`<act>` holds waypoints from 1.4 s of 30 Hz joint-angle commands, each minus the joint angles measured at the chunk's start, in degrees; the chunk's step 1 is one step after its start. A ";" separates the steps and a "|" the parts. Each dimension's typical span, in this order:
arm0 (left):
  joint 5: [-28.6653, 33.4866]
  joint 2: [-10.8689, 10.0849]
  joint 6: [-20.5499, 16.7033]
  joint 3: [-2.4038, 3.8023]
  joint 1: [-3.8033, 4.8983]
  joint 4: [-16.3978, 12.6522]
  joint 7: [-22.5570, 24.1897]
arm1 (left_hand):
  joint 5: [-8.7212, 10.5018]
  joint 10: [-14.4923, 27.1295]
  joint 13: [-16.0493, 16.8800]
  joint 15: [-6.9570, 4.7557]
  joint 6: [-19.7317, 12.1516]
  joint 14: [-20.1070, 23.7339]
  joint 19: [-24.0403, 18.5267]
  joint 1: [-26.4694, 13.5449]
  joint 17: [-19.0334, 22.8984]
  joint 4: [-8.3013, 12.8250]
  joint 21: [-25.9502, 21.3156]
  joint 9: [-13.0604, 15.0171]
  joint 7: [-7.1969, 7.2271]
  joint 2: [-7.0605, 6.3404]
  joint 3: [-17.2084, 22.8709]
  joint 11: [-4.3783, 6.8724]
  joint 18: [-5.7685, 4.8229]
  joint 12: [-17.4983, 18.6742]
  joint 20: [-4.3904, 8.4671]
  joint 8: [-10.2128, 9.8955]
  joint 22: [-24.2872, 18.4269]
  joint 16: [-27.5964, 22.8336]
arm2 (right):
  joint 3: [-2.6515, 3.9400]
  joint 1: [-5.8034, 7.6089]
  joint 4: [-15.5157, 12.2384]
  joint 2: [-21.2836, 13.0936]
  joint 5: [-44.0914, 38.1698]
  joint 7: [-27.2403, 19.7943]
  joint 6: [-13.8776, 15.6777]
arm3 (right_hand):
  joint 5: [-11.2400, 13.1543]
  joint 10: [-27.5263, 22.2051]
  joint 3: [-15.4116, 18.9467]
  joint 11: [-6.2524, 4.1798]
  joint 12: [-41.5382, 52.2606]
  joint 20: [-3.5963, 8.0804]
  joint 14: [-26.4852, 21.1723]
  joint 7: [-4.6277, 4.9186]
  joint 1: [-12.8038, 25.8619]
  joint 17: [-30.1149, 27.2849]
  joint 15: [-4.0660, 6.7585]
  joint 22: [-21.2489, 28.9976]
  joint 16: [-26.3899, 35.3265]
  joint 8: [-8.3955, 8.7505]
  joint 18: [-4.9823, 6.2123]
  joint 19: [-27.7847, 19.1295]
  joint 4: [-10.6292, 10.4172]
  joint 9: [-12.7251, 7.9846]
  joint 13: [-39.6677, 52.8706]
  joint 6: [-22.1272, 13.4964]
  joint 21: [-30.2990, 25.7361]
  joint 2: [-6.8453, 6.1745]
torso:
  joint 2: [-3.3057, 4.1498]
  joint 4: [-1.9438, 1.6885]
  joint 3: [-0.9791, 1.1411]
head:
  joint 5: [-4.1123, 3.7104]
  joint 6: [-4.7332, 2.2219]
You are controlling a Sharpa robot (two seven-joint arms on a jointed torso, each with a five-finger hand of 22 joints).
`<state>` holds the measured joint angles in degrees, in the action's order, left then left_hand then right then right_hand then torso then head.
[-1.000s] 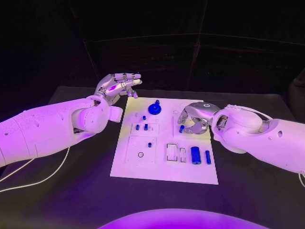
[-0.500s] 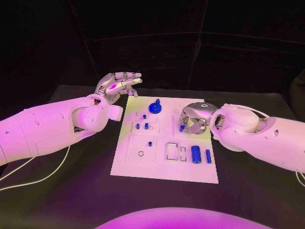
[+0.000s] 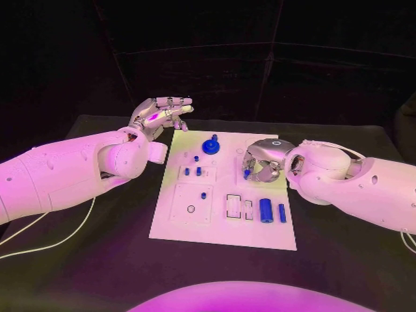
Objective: Assemble the parts on the task board
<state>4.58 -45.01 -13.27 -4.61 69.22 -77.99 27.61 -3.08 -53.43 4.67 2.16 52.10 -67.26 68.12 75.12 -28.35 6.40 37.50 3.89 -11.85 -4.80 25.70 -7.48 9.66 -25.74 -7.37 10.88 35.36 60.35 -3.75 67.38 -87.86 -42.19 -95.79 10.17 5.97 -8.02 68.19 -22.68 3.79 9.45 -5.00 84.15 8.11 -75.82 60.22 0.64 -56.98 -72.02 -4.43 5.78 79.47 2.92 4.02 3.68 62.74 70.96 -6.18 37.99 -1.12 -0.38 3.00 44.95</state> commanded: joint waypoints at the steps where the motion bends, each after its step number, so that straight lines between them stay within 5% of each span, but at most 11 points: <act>1: 0.10 0.05 0.75 0.04 0.08 0.00 0.10 | -0.26 0.60 -0.05 0.01 -0.51 0.44 -0.34 -0.50 0.07 0.02 -0.17 0.08 -0.03 0.12 -0.45 -0.02 0.76 -0.26 -0.19 0.41 -0.05 0.30 | -0.03 -0.03 0.03 0.31 -0.35 0.12 -0.20 | 0.36 -0.26 0.02 0.58 -0.59 -0.23 1.18 0.45 0.66 -0.07 -0.01 0.09 -0.39 0.52 0.29 0.23 -0.50 -0.24 -0.05 -0.62 0.20 -0.75 | -0.02 -0.08 -0.03 | -0.15 0.03; 12: 0.10 -0.02 0.82 0.03 0.08 0.05 0.02 | -0.26 0.81 -0.05 0.01 -0.67 0.52 -0.37 -0.34 0.13 0.17 -0.18 0.08 -0.03 0.11 -0.47 -0.02 0.78 -0.45 -0.20 0.52 -0.07 0.38 | -0.04 -0.12 0.23 0.79 -0.33 0.32 0.09 | 0.54 -0.68 0.18 1.12 -1.52 -0.54 1.09 1.16 1.17 -0.09 -0.38 0.28 -0.53 0.93 0.32 0.11 -0.83 -0.38 0.02 -2.81 0.06 -2.04 | -0.01 -0.03 -0.03 | -0.02 0.10; 19: 0.10 -0.08 0.83 0.03 0.08 0.03 0.01 | -0.26 0.81 -0.05 0.01 -0.67 0.52 -0.37 -0.34 0.13 0.17 -0.18 0.08 -0.03 0.11 -0.47 -0.02 0.78 -0.45 -0.20 0.52 -0.07 0.38 | -0.04 -0.14 0.17 0.77 -0.32 0.45 0.36 | 0.90 1.22 -1.57 0.46 -1.07 -0.39 1.39 0.45 -0.47 1.43 0.09 -1.52 -1.67 -0.07 0.09 0.71 -0.55 0.07 0.31 -1.17 1.15 -0.54 | 0.02 -0.02 0.01 | 0.08 0.16; 23: 0.10 -0.12 0.80 0.03 0.08 0.05 -0.03 | -0.26 0.81 -0.05 0.01 -0.67 0.52 -0.37 -0.34 0.13 0.17 -0.18 0.08 -0.03 0.11 -0.47 -0.02 0.78 -0.45 -0.20 0.52 -0.07 0.38 | -0.04 -0.15 -0.05 0.60 -0.79 0.71 2.15 | 2.97 4.54 -4.44 -0.73 0.12 0.41 1.65 -0.67 -3.39 2.52 1.03 -3.87 -2.60 -1.55 -0.29 1.52 0.98 0.70 0.88 2.32 2.69 1.77 | -0.01 -0.05 0.03 | 0.09 0.17; 26: 0.10 -0.13 0.79 0.03 0.08 0.07 -0.04 | -0.26 0.93 -0.05 0.01 -0.76 0.58 -0.38 -0.22 0.18 0.25 -0.18 0.09 -0.04 0.20 -0.45 -0.03 0.79 -0.60 -0.20 0.62 -0.07 0.44 | -0.04 -0.16 -0.27 0.41 -1.14 0.64 3.19 | 3.82 5.67 -5.42 -1.11 0.42 0.78 1.63 -0.93 -4.04 2.60 1.31 -4.33 -2.73 -1.91 -0.37 1.63 1.64 0.91 1.13 3.49 3.02 2.28 | -0.02 -0.03 0.02 | 0.09 0.20; 42: 0.10 -0.11 0.74 0.03 0.08 0.19 -0.14 | -0.24 1.10 -0.05 0.01 -0.88 0.61 -0.35 -0.12 0.24 0.33 -0.14 0.10 -0.07 0.32 -0.45 -0.06 0.80 -0.84 -0.21 0.77 -0.05 0.57 | 0.16 -0.10 -5.99 -3.42 5.67 -3.20 11.06 | 3.69 5.53 -6.66 -0.94 -0.33 1.01 1.51 -0.68 -3.72 2.30 1.30 -4.19 -2.74 -0.99 -0.37 1.40 2.81 0.69 1.32 3.20 3.05 1.36 | -0.10 0.03 -0.06 | 0.09 -0.07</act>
<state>4.58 -45.14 -13.11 -4.63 69.21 -77.76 27.33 -3.09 -52.61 4.67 2.15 51.69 -66.85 68.12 75.12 -28.17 6.56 37.51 3.94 -11.86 -4.80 25.54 -7.47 9.66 -26.39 -7.37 11.39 35.38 60.58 -3.64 67.15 -93.24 -45.54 -93.38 9.13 13.22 -4.08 72.20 -29.15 4.48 9.23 -4.29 84.05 7.37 -78.89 62.59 1.75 -61.21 -74.61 -5.61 5.78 80.81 5.62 4.75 4.91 66.08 73.87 -4.78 37.89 -1.07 -0.44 3.03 44.92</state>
